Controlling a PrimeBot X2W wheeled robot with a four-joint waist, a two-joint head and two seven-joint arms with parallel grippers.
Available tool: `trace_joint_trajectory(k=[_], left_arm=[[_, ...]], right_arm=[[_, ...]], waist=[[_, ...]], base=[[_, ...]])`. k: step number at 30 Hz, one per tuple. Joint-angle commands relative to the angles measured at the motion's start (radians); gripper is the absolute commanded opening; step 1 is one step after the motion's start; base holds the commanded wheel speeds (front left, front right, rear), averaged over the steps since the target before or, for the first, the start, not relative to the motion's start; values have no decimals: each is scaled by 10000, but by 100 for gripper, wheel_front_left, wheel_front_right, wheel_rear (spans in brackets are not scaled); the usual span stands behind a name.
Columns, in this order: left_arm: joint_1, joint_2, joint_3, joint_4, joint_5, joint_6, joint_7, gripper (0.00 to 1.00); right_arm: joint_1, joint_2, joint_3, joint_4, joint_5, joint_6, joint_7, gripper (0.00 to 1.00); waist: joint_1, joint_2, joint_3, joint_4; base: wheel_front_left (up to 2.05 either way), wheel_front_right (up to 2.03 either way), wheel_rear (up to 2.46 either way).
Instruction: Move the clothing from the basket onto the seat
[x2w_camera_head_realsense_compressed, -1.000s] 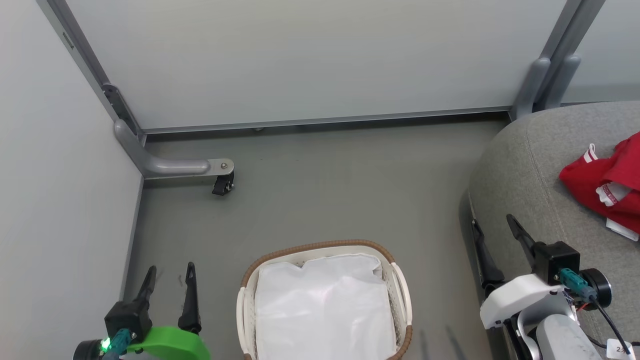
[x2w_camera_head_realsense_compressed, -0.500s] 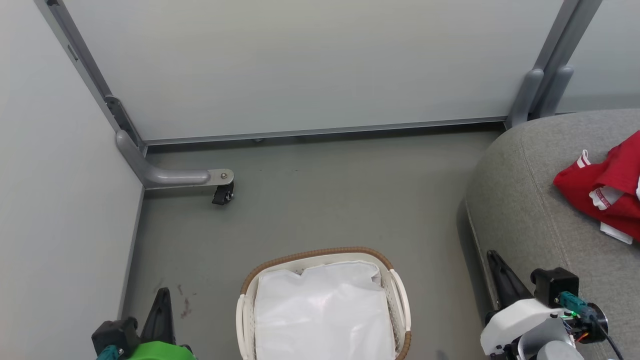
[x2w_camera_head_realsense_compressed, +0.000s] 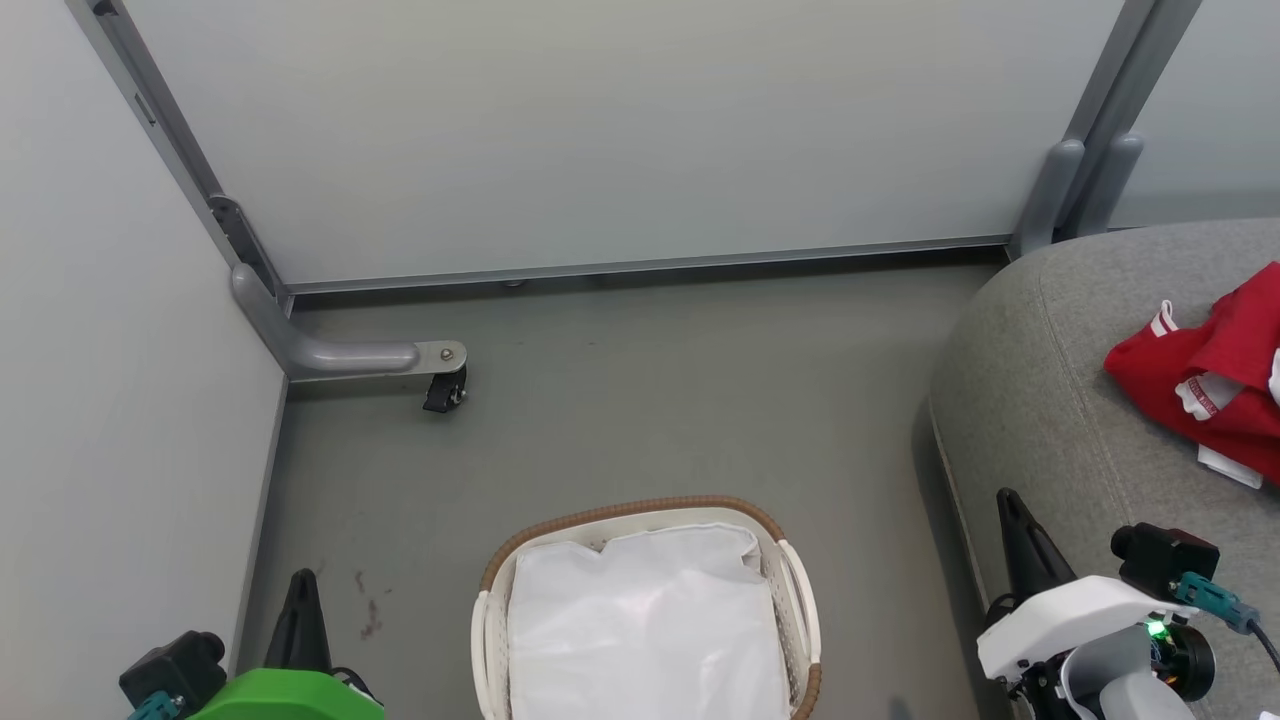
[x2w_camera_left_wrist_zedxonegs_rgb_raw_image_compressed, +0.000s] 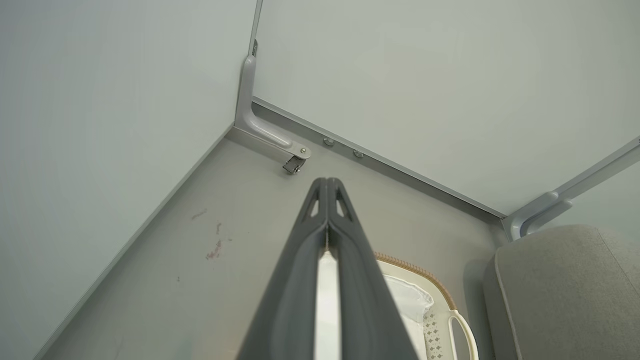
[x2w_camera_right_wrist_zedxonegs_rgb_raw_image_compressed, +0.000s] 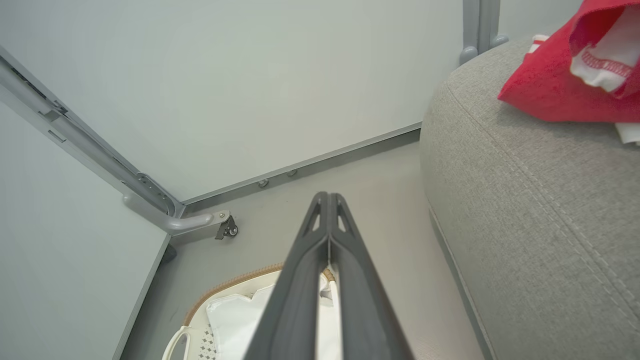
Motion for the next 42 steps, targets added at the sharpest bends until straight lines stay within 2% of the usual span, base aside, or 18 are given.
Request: trace_joint_trajectory(k=[1, 19, 42], left_arm=[[-284, 40, 59, -196, -440, -44, 92, 0], [-493, 52, 271, -567, -3162, -78, 816, 0], [-696, 66, 489, -916, -5784, -109, 1522, 0]], right_arm=[[-80, -54, -65, -218, 453, -1, 92, 0], [-51, -77, -278, -571, 3368, -3, 812, 0], [-24, -101, -491, -899, 6185, -6, 1516, 0]], waist=[[1, 0, -4, -3], [1, 0, -55, -41], [1, 0, -116, -86]], base=[[0, 0, 0], [0, 0, 0], [0, 0, 0]])
